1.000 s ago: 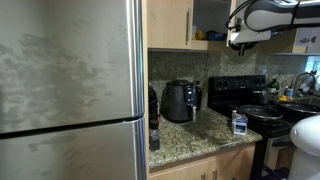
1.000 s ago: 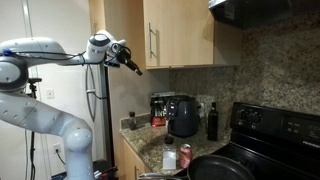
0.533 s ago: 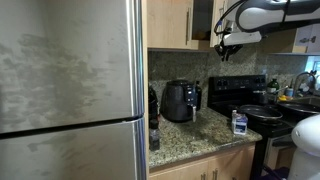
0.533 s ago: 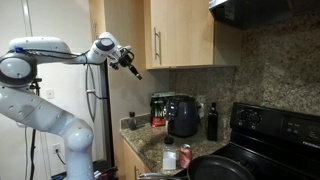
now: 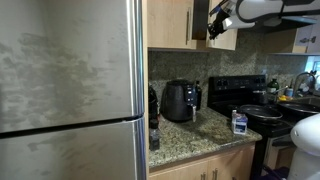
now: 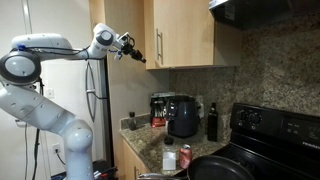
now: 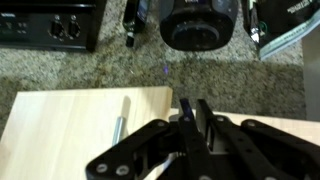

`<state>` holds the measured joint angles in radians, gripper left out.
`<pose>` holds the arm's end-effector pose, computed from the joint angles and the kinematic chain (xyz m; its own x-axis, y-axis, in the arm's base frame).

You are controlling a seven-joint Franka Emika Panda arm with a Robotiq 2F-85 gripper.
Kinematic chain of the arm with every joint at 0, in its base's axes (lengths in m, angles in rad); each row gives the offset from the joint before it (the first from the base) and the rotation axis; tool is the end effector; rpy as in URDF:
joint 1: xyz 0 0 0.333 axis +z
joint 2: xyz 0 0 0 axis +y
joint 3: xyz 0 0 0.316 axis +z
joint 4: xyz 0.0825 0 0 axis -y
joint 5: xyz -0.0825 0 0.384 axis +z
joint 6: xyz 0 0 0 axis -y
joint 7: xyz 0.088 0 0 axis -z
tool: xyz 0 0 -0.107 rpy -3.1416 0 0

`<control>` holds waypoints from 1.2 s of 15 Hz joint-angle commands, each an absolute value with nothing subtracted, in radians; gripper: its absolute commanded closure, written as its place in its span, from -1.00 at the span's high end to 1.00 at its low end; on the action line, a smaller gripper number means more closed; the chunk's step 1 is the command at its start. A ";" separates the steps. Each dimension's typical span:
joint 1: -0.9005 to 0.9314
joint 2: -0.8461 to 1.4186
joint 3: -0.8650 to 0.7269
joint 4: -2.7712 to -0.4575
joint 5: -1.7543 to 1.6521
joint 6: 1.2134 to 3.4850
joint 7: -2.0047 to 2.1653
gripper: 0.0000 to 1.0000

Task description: Open the top right cupboard door

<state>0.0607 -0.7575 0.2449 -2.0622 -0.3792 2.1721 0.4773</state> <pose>0.3118 0.1413 0.7913 0.5603 0.0299 0.8277 -0.1609 -0.9764 0.1442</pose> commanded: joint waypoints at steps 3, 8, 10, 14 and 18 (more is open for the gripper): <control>0.031 -0.654 0.253 -1.910 -0.299 2.380 0.339 -1.00; -0.154 -0.529 0.335 -1.771 -0.391 2.499 0.445 0.00; -0.119 -0.569 0.315 -1.821 -0.357 2.480 0.425 -0.21; -0.133 -0.523 0.319 -1.762 -0.363 2.463 0.444 0.65; -0.156 -0.574 0.290 -1.781 -0.370 2.424 0.449 1.00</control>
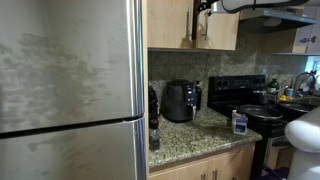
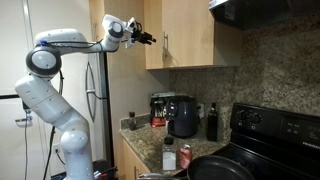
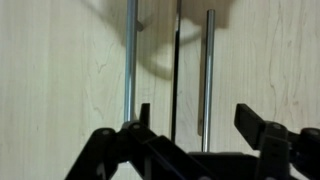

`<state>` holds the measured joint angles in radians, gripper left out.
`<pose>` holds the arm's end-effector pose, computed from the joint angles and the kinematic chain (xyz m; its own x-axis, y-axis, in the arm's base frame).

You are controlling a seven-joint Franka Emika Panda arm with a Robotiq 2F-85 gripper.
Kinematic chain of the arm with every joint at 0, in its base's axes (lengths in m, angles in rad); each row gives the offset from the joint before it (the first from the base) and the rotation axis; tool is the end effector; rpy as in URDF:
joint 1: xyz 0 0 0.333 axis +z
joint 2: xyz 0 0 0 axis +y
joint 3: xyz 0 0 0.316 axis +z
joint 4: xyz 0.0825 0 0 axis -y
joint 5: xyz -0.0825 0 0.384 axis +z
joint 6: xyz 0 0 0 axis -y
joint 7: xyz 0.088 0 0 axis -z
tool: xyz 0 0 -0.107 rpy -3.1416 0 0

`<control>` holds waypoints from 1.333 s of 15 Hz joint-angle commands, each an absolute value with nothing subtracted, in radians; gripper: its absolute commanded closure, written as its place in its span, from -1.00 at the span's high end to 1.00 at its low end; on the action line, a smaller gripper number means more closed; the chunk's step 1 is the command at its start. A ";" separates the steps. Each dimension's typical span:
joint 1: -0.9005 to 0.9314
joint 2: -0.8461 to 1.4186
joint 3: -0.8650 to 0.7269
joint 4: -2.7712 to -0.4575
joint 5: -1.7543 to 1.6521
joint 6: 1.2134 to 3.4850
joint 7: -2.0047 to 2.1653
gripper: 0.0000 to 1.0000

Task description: Open the top right cupboard door

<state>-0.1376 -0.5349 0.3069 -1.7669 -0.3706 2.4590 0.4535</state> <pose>0.3725 0.1351 0.8845 0.2844 0.0284 0.9583 -0.1397 -0.9877 0.0708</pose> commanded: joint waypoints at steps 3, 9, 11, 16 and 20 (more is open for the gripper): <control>-0.153 -0.555 0.286 -1.761 -0.364 2.425 0.449 1.00; -0.183 -0.492 0.284 -1.737 -0.381 2.431 0.461 1.00; -0.188 -0.438 0.283 -1.714 -0.379 2.452 0.485 1.00; -0.205 -0.319 0.295 -1.636 -0.437 2.503 0.570 1.00; -0.197 -0.260 0.295 -1.578 -0.537 2.508 0.650 1.00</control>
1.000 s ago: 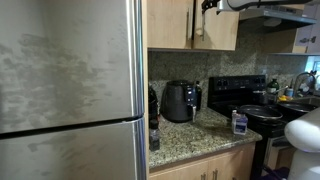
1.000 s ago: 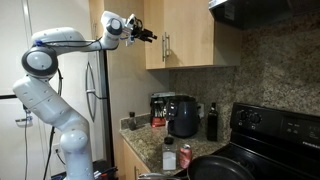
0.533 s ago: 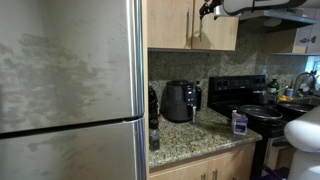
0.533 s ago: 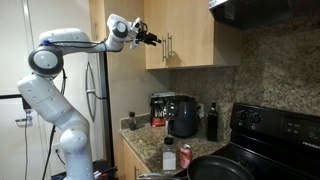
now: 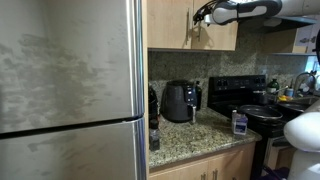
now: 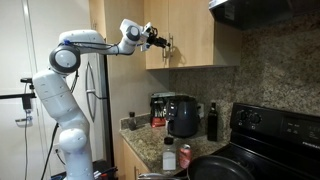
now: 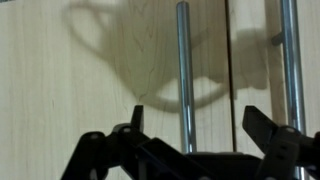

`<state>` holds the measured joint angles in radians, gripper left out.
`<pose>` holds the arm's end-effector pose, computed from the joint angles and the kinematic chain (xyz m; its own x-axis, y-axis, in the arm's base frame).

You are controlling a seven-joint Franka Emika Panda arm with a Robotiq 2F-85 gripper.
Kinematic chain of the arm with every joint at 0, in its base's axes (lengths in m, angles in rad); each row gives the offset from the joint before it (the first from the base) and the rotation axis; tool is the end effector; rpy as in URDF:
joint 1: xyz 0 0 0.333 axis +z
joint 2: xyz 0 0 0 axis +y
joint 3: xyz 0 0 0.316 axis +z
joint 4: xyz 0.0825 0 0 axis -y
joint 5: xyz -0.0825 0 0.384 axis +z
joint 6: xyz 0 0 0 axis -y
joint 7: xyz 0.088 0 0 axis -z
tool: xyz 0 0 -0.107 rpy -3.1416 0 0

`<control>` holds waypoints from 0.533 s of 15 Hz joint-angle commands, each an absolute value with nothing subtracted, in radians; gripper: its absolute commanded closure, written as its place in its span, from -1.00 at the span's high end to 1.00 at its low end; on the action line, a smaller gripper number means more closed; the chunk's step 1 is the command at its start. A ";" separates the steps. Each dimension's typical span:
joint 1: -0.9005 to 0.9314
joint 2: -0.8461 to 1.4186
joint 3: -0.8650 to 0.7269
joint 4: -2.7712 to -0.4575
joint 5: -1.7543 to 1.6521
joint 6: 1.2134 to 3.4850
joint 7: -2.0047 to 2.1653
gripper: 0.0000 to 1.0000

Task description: Open the top right cupboard door

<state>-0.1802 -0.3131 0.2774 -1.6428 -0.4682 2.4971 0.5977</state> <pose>0.4678 0.0872 0.8617 0.3008 -0.0994 0.9485 -0.2419 -0.9700 -0.0250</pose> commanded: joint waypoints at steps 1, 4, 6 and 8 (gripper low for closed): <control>-0.200 -0.249 0.296 -1.565 -0.575 2.507 0.681 1.00; -0.185 -0.225 0.286 -1.539 -0.666 2.491 0.752 0.50; -0.176 -0.213 0.277 -1.525 -0.729 2.477 0.795 0.31; -0.165 -0.208 0.264 -1.519 -0.775 2.465 0.825 -0.02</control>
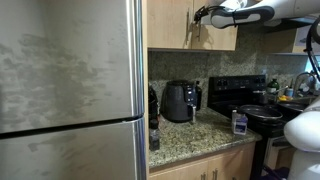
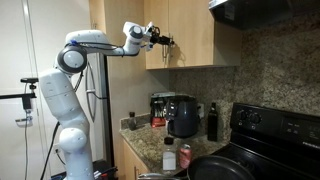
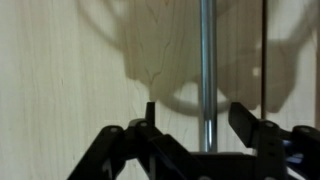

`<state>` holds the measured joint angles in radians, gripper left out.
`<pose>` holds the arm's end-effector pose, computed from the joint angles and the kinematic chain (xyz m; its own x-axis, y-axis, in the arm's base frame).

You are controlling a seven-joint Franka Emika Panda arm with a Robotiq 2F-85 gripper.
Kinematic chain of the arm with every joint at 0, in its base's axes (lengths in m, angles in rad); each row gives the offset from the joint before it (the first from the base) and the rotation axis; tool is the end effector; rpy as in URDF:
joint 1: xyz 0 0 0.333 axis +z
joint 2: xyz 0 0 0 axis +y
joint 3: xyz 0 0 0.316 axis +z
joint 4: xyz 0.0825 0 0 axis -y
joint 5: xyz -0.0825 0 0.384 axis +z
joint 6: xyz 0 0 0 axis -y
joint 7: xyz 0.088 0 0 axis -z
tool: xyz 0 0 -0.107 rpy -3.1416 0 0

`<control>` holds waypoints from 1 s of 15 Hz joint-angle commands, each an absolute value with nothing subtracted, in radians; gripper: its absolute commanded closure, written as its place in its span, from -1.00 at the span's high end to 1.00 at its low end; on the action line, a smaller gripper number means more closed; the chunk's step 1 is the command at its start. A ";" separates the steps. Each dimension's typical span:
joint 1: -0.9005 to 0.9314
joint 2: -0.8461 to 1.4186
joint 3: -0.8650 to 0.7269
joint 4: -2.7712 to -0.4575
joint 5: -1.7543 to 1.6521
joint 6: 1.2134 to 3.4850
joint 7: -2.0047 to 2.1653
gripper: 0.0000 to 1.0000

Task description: Open the top right cupboard door

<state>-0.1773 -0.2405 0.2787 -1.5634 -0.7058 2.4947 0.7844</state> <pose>0.4890 0.0849 0.8661 0.2135 -0.0882 0.9730 -0.3340 -0.9425 -0.0121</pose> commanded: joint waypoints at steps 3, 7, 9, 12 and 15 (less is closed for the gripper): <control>-0.150 -0.214 0.253 -1.518 -0.816 2.442 0.853 -0.52; -0.134 -0.224 0.245 -1.535 -0.876 2.426 0.894 -1.00; -0.136 -0.237 0.251 -1.552 -0.963 2.404 0.946 -1.00; -0.119 -0.268 0.238 -1.594 -1.102 2.384 1.031 -1.00; -0.094 -0.328 0.201 -1.659 -1.171 2.392 1.067 -1.00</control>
<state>-0.0930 -0.2306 0.2671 -1.5755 -1.0916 2.4367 1.0633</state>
